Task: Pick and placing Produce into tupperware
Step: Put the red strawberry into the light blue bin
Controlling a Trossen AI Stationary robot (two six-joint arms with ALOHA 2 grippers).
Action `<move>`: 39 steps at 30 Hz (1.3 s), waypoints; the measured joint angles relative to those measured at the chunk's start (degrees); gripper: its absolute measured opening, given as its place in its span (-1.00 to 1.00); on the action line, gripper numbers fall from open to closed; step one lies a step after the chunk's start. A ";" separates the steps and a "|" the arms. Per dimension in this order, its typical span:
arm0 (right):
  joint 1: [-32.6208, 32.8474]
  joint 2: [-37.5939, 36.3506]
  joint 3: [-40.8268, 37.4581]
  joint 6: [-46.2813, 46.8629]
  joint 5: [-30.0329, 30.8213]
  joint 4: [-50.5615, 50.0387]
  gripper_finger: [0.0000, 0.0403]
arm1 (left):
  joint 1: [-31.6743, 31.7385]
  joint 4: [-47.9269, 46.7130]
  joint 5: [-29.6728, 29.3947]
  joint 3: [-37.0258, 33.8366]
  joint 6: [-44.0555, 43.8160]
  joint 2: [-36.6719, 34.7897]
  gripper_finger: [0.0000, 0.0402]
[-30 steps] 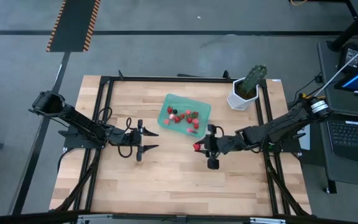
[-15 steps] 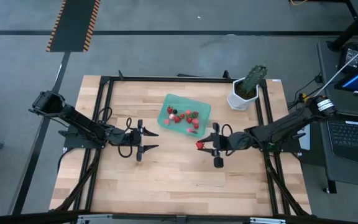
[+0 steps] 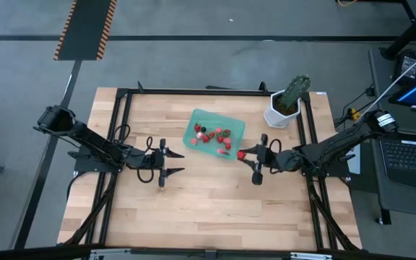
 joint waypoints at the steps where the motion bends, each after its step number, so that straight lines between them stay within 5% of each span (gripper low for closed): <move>1: 0.00 0.00 -0.02 0.71 2.79 -0.37 -0.33 | 0.00 0.02 -0.04 0.00 0.00 0.00 0.07; 13: -2.90 2.85 -0.08 2.31 5.75 -1.91 -0.33 | 0.00 -0.04 -1.83 0.00 0.01 0.00 0.07; 32: -21.03 6.51 -0.06 3.70 -12.79 -1.09 -0.33 | 0.00 -0.10 -2.14 0.00 0.41 -0.02 0.07; 39: -26.32 9.31 4.87 3.67 -19.24 -10.42 -0.34 | 0.77 -0.18 -3.10 0.00 0.52 0.00 0.07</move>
